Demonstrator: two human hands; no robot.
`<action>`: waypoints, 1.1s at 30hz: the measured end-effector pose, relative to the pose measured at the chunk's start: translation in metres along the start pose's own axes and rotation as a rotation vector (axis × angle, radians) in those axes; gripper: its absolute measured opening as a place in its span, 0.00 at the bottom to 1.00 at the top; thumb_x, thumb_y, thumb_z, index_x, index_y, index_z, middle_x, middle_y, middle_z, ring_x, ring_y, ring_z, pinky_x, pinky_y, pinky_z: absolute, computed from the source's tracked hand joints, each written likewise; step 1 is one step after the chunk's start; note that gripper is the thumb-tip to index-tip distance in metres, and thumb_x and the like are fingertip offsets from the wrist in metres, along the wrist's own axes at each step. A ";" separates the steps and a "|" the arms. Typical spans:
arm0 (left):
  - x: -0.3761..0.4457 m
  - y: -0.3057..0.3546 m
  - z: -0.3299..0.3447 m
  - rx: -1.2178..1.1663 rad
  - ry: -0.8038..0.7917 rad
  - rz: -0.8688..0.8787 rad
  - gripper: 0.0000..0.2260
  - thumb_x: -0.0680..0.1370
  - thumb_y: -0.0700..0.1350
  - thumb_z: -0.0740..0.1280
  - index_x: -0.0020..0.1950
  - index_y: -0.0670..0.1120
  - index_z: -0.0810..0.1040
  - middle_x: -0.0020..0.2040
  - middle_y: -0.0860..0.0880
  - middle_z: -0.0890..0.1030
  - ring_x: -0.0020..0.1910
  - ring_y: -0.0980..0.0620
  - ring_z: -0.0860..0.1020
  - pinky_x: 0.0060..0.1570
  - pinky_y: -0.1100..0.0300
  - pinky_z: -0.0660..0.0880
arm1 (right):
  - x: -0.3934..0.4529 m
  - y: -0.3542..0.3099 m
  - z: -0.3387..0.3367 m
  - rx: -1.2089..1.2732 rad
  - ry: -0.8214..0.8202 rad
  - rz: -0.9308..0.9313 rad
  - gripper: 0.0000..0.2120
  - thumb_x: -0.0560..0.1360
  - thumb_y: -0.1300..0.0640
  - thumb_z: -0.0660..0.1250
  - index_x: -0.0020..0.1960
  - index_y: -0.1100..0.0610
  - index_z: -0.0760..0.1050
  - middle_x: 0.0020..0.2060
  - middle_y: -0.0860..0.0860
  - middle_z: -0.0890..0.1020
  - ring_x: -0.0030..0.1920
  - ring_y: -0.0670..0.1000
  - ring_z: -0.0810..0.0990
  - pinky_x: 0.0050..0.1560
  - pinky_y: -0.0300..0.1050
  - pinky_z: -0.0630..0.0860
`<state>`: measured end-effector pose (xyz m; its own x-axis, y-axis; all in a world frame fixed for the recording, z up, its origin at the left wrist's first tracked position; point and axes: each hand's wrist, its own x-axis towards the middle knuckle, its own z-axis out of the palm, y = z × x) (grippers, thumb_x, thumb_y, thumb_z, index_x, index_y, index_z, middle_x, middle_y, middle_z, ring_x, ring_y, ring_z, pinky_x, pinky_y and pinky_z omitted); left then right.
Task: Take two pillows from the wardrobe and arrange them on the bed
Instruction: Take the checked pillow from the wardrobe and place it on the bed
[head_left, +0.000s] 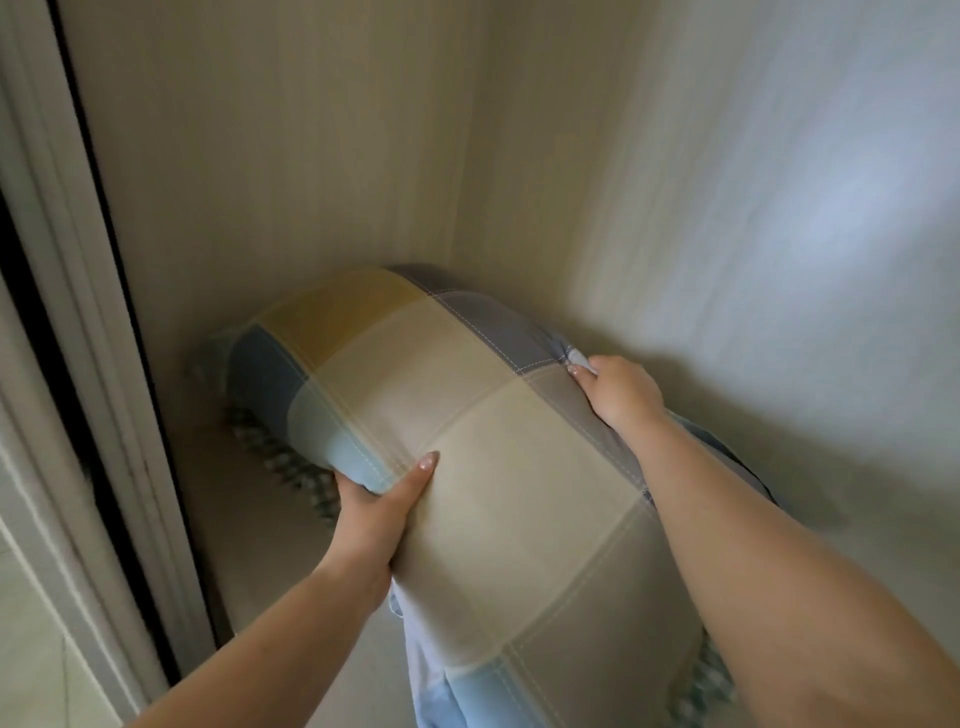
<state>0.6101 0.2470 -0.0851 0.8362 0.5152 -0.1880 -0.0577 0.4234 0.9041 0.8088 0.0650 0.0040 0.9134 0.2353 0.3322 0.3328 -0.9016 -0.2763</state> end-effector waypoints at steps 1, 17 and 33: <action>-0.012 0.004 0.000 0.009 -0.039 0.017 0.39 0.63 0.53 0.78 0.69 0.54 0.64 0.58 0.50 0.80 0.54 0.49 0.80 0.52 0.53 0.76 | -0.015 0.005 -0.009 0.007 0.060 0.015 0.19 0.79 0.45 0.54 0.38 0.57 0.70 0.35 0.53 0.75 0.40 0.58 0.74 0.37 0.46 0.66; -0.133 0.057 0.001 0.396 -0.342 0.558 0.46 0.64 0.50 0.79 0.73 0.63 0.55 0.68 0.61 0.71 0.65 0.59 0.71 0.63 0.57 0.70 | -0.208 0.046 -0.034 0.713 0.675 0.422 0.18 0.79 0.57 0.59 0.36 0.68 0.72 0.31 0.60 0.73 0.35 0.54 0.70 0.36 0.49 0.62; -0.271 0.132 -0.108 0.478 -0.332 0.902 0.50 0.61 0.52 0.79 0.76 0.57 0.54 0.71 0.61 0.67 0.67 0.67 0.68 0.62 0.72 0.68 | -0.331 -0.070 -0.102 0.919 0.959 0.243 0.14 0.79 0.57 0.60 0.40 0.65 0.74 0.33 0.56 0.73 0.37 0.54 0.70 0.35 0.42 0.60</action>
<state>0.3172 0.2440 0.0441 0.7021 0.2331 0.6729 -0.5687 -0.3852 0.7268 0.4599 0.0130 0.0053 0.5745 -0.5787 0.5789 0.5679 -0.2275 -0.7910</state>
